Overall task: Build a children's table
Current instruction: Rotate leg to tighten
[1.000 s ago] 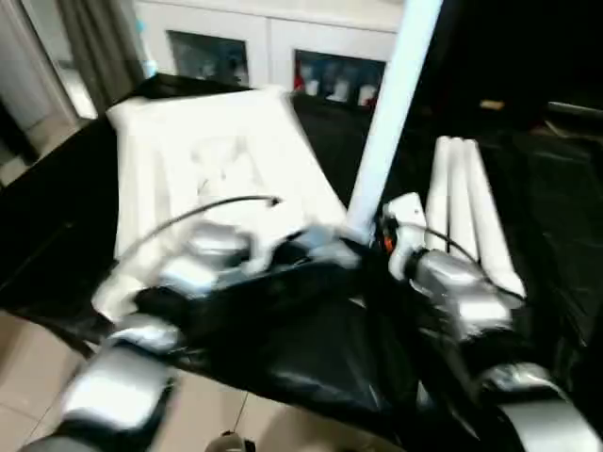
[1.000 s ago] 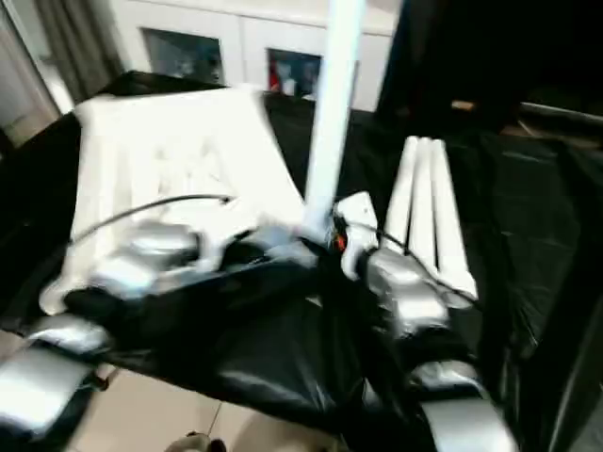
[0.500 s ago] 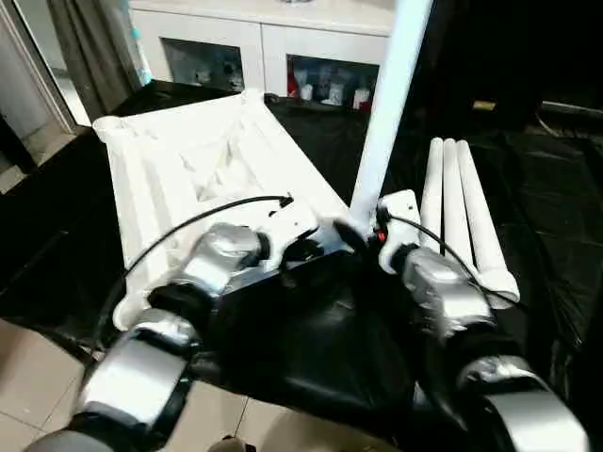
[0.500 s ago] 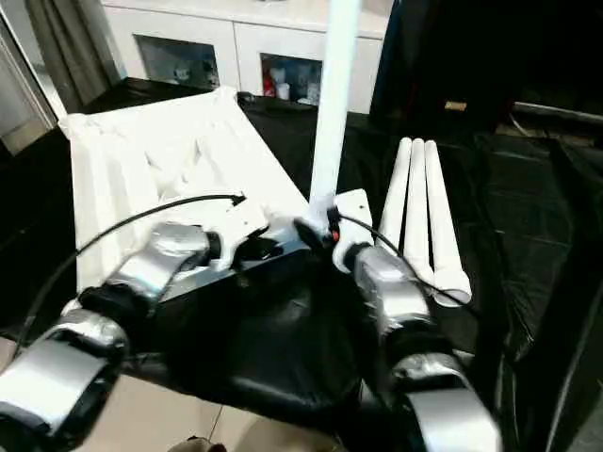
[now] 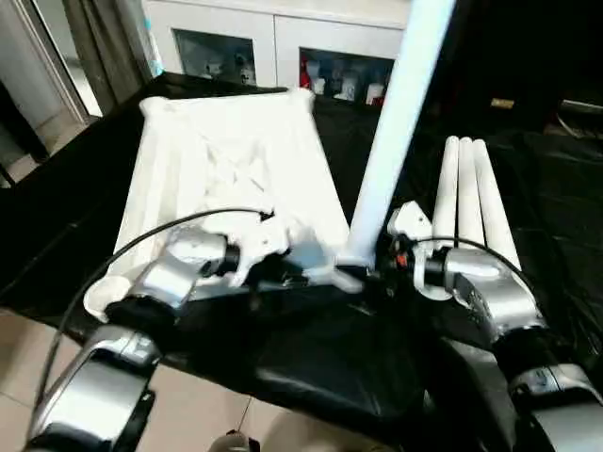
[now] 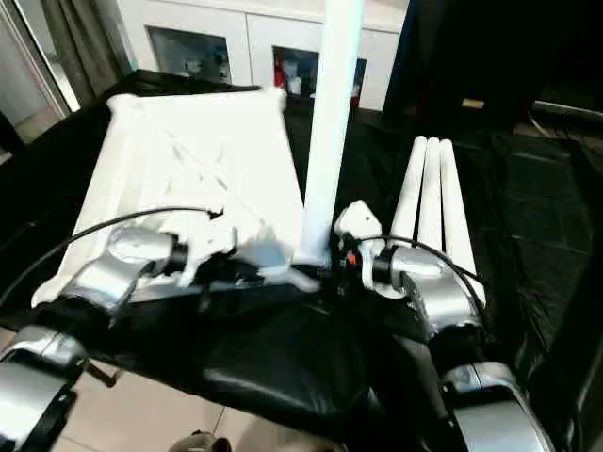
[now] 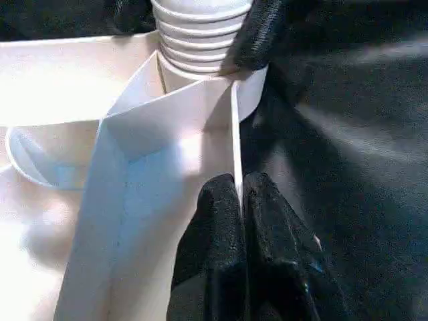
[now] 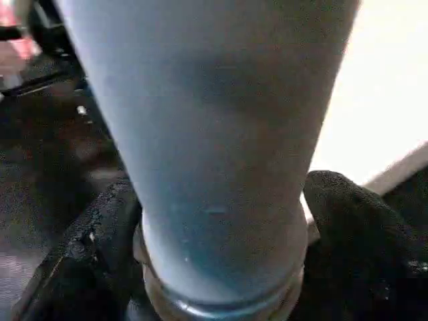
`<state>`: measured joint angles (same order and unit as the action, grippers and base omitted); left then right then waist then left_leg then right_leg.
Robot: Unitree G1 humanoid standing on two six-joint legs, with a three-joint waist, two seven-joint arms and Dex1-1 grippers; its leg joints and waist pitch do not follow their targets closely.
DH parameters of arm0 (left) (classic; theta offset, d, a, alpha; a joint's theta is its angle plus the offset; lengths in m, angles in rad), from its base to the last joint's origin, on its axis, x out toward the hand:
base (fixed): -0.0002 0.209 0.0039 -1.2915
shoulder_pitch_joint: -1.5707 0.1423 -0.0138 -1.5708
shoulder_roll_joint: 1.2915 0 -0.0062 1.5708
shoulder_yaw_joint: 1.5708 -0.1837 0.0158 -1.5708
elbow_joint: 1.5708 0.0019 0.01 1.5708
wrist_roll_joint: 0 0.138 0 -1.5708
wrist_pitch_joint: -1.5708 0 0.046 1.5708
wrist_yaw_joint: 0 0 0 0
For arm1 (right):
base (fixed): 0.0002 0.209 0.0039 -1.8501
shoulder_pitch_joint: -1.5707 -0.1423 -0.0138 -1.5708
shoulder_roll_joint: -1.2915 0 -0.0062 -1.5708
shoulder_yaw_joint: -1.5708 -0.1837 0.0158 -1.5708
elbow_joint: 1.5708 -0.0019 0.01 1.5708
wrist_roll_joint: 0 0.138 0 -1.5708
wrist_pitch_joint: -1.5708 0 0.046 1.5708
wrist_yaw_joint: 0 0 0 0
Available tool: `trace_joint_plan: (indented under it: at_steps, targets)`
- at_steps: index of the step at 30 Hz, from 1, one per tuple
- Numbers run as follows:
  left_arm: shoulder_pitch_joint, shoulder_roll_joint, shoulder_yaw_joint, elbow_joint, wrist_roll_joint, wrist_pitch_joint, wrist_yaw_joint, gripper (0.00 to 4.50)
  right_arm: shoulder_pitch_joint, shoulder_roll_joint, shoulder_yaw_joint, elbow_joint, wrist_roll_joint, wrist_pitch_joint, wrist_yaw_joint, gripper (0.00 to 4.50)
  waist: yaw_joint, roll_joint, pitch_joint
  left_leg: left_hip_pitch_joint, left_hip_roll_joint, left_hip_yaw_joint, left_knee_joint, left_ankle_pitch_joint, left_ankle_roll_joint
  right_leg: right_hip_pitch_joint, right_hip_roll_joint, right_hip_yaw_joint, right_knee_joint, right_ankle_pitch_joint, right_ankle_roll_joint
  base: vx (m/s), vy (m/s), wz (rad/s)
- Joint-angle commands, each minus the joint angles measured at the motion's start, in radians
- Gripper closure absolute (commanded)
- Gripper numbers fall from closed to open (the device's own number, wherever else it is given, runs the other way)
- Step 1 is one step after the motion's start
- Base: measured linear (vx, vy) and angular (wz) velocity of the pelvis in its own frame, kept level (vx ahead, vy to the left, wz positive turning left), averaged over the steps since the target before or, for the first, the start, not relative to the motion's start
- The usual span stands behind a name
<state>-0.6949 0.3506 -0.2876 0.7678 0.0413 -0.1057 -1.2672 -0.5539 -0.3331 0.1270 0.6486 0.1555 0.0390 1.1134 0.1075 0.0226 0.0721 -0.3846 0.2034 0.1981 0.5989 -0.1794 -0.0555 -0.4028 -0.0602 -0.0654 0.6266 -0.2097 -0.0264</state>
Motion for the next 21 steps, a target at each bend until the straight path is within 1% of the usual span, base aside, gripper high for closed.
trace_joint_plan:
  at_steps: [1,2,3,4,5,6,7,11,13,14,15,16,17,18,19,20,21]
  targets:
    - [0.012,0.009,-0.015,-0.021,-0.013,-0.001,-0.052,4.50,-0.012,-0.024,-0.014,-0.019,0.013,0.009,0.004,0.85,-0.001,0.000,-0.079,0.021,0.042,-0.019,-0.062,-0.138,0.075,0.055,-0.088,0.050,-0.063,-0.004,-0.271,0.000,0.000,0.00]
    - [0.012,0.011,-0.015,-0.020,-0.014,-0.001,-0.054,4.50,-0.012,-0.025,-0.013,-0.019,0.013,0.010,0.007,1.04,0.000,0.000,-0.079,0.019,0.041,-0.020,-0.062,-0.133,0.071,0.056,-0.088,0.050,-0.063,-0.008,-0.269,0.000,0.000,0.00]
    - [0.013,0.016,-0.013,-0.021,-0.014,-0.001,-0.056,4.50,-0.013,-0.025,-0.010,-0.020,0.012,0.012,0.018,1.04,0.000,-0.003,-0.080,0.019,0.041,-0.019,-0.062,-0.132,0.070,0.057,-0.088,0.051,-0.064,-0.009,-0.268,0.000,0.000,0.00]
    - [0.014,0.018,-0.012,-0.023,-0.014,-0.001,-0.057,4.50,-0.013,-0.025,-0.009,-0.020,0.011,0.013,0.023,1.09,0.001,-0.002,-0.081,0.019,0.040,-0.019,-0.061,-0.127,0.070,0.057,-0.089,0.051,-0.063,-0.006,-0.267,0.000,0.000,0.00]
    - [0.015,0.020,-0.011,-0.026,-0.012,0.001,-0.057,4.50,-0.013,-0.023,-0.011,-0.019,0.014,0.014,0.027,1.09,0.001,-0.003,-0.081,0.019,0.040,-0.020,-0.061,-0.122,0.072,0.057,-0.088,0.050,-0.062,-0.002,-0.265,0.000,0.000,0.00]
    - [0.015,0.020,-0.010,-0.027,-0.011,0.002,-0.056,4.50,-0.013,-0.021,-0.012,-0.019,0.016,0.016,0.029,1.37,0.002,-0.003,-0.082,0.019,0.040,-0.020,-0.060,-0.116,0.073,0.057,-0.088,0.050,-0.060,0.006,-0.265,0.000,0.000,0.00]
    - [0.015,0.020,-0.008,-0.027,-0.011,0.004,-0.054,4.50,-0.013,-0.018,-0.012,-0.020,0.020,0.021,0.033,1.37,0.002,-0.003,-0.082,0.018,0.040,-0.019,-0.059,-0.110,0.076,0.057,-0.088,0.050,-0.060,0.014,-0.266,0.000,0.000,0.00]
    - [0.019,0.021,-0.008,-0.039,-0.016,0.016,-0.057,4.50,0.003,-0.011,-0.009,-0.042,0.035,0.047,0.045,1.66,0.004,-0.003,-0.083,0.019,0.041,-0.020,-0.059,-0.104,0.080,0.057,-0.088,0.050,-0.058,0.017,-0.264,0.000,0.000,0.00]
    - [0.017,0.015,-0.007,-0.035,-0.013,0.025,-0.040,4.50,0.015,0.004,-0.020,-0.048,0.042,0.059,0.021,1.70,0.004,-0.002,-0.083,0.019,0.041,-0.019,-0.059,-0.104,0.077,0.056,-0.088,0.050,-0.059,0.014,-0.263,0.000,0.000,0.00]
    - [0.009,0.006,-0.006,-0.019,0.003,0.025,0.007,4.50,0.018,0.022,-0.034,-0.033,0.033,0.054,-0.037,1.71,0.004,-0.001,-0.084,0.020,0.041,-0.020,-0.059,-0.106,0.076,0.055,-0.087,0.049,-0.059,0.012,-0.263,0.000,0.000,0.00]
    - [-0.004,-0.005,-0.005,0.007,0.026,0.026,0.068,4.50,0.014,0.044,-0.050,-0.005,0.018,0.038,-0.114,1.72,0.001,-0.002,-0.083,0.020,0.040,-0.020,-0.060,-0.112,0.065,0.053,-0.088,0.050,-0.060,-0.005,-0.260,0.000,0.000,0.00]
    - [-0.004,-0.005,-0.005,0.007,0.026,0.026,0.068,4.50,0.014,0.044,-0.050,-0.005,0.018,0.038,-0.114,1.73,0.001,-0.002,-0.081,0.022,0.039,-0.019,-0.061,-0.121,0.059,0.052,-0.089,0.051,-0.065,-0.026,-0.258,0.000,0.000,0.00]
    - [-0.026,-0.024,-0.001,0.045,0.059,0.046,0.170,4.50,0.010,0.074,-0.072,0.032,0.003,0.023,-0.216,1.73,0.000,-0.005,-0.081,0.023,0.039,-0.020,-0.062,-0.136,0.047,0.054,-0.089,0.050,-0.068,-0.061,-0.252,0.000,0.000,0.00]
    - [-0.027,-0.025,-0.001,0.046,0.060,0.047,0.175,4.50,0.010,0.075,-0.073,0.033,0.002,0.022,-0.220,1.73,-0.002,-0.003,-0.078,0.024,0.039,-0.018,-0.063,-0.145,0.041,0.050,-0.089,0.052,-0.071,-0.080,-0.246,0.000,0.000,0.00]
    - [-0.057,-0.067,0.018,0.092,0.067,0.070,0.285,4.50,0.011,0.127,-0.103,0.069,-0.010,0.022,-0.374,1.73,-0.003,-0.003,-0.079,0.027,0.039,-0.021,-0.065,-0.160,0.025,0.052,-0.092,0.052,-0.074,-0.112,-0.242,0.000,0.000,0.00]
    - [-0.062,-0.073,0.020,0.098,0.068,0.074,0.302,4.50,0.011,0.135,-0.107,0.074,-0.013,0.023,-0.398,1.74,-0.007,-0.004,-0.077,0.026,0.037,-0.018,-0.064,-0.162,0.021,0.047,-0.090,0.054,-0.075,-0.123,-0.239,0.000,0.000,0.00]
    - [-0.092,-0.119,0.026,0.140,0.082,0.093,0.411,4.50,0.009,0.195,-0.136,0.118,-0.029,0.025,-0.578,1.74,-0.010,-0.005,-0.077,0.028,0.036,-0.022,-0.068,-0.169,0.002,0.050,-0.092,0.054,-0.080,-0.165,-0.224,0.000,0.000,0.00]
